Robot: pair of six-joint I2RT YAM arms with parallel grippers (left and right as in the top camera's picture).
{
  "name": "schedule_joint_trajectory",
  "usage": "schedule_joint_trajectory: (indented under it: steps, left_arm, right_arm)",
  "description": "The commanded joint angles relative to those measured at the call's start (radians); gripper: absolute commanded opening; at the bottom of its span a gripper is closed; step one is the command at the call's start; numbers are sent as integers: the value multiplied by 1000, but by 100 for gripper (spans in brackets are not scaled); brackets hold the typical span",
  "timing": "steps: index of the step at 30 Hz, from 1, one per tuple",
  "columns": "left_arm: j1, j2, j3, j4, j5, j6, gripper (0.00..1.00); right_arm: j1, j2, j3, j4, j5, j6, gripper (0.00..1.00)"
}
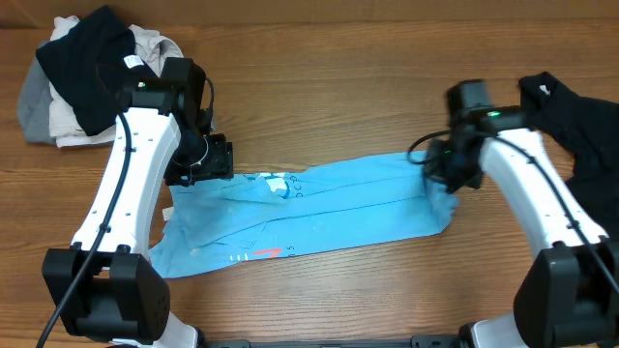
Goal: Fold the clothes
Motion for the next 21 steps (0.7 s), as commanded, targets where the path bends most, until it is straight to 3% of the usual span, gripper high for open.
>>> schedule_joint_trajectory:
  steps: [1,13,16,17,21]
  left_arm:
    - [-4,0,-4,3,11,0,70]
    - [-4,1,-4,3,11,0,71]
    - [-4,0,-4,3,11,0,72]
    - [-4,1,-4,3,11,0,72]
    - [-4,0,-4,3,11,0,72]
  right_arm:
    - [75,-9,-36,10,35,78,4]
    - [288,-7,-85,148,32,149,6]
    - [315,-5,-85,161,32,149,60]
    - [318,-5,-85,163,35,149,65]
    - [308,-6,-71,159,37,170,64]
